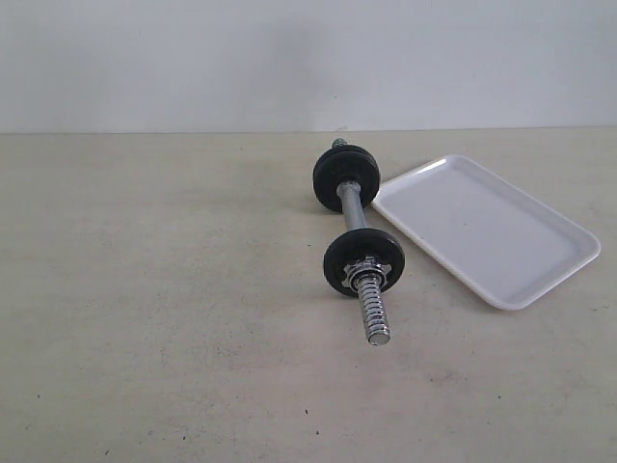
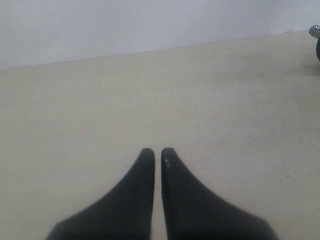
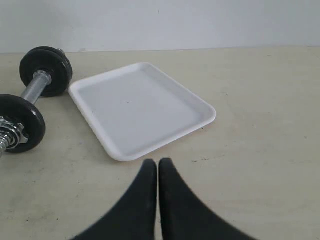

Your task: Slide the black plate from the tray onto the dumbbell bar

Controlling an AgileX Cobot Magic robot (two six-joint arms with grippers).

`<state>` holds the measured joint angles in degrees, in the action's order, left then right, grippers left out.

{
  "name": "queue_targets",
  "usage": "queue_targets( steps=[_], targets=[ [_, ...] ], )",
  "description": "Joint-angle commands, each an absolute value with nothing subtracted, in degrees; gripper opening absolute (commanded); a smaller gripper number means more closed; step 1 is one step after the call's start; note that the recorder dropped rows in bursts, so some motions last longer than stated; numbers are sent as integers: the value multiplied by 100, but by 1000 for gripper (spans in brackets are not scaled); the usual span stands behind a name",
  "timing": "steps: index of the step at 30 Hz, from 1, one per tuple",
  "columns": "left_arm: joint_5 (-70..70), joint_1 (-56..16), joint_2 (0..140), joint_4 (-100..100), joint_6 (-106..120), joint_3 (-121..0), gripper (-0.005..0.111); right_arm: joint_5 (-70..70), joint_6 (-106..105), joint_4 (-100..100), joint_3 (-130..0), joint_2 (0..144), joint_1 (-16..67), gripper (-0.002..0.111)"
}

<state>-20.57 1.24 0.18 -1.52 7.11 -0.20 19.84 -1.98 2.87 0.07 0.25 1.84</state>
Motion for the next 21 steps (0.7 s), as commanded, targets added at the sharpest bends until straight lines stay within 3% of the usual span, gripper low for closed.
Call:
queue_targets(
  steps=[1,21],
  targets=[
    [-2018,79,0,-146,760,0,4,1912,-183,290,0,0,172,0],
    [-1888,79,0,-146,757,0,4,1912,-183,290,0,0,172,0]
  ],
)
